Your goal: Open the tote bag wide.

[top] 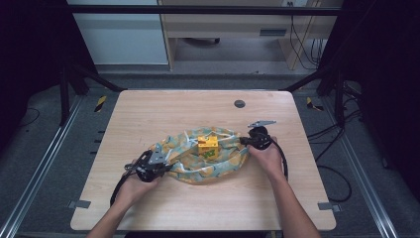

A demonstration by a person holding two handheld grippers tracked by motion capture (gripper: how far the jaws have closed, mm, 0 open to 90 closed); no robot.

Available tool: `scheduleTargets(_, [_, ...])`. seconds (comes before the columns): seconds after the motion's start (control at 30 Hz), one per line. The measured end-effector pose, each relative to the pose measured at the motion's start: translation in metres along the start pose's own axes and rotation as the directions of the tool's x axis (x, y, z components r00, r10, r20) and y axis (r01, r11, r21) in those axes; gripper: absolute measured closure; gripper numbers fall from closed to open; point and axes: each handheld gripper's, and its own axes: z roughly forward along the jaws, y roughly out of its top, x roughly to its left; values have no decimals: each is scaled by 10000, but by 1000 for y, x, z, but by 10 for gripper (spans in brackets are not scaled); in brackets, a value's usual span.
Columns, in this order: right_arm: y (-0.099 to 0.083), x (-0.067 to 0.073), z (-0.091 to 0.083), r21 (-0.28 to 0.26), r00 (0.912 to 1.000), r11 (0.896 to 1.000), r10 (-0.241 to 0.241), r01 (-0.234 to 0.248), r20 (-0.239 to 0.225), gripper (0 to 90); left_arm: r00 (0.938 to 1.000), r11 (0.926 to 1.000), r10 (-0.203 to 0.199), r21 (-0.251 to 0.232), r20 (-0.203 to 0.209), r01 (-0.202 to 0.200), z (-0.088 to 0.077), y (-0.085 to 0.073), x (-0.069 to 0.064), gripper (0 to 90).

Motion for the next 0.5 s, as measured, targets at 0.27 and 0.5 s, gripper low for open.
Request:
scheduleTargets(0.27, [-1,-2,3,76,10000,10000,-22,22,78,900,9999,9999,22,171,143,-25,2,-4,-3,898])
scheduleTargets(0.5, [-3,-2,7,166,10000,9999,37,-39,79,900,9999,9997,-54,230,161,50,4,-6,-3,899])
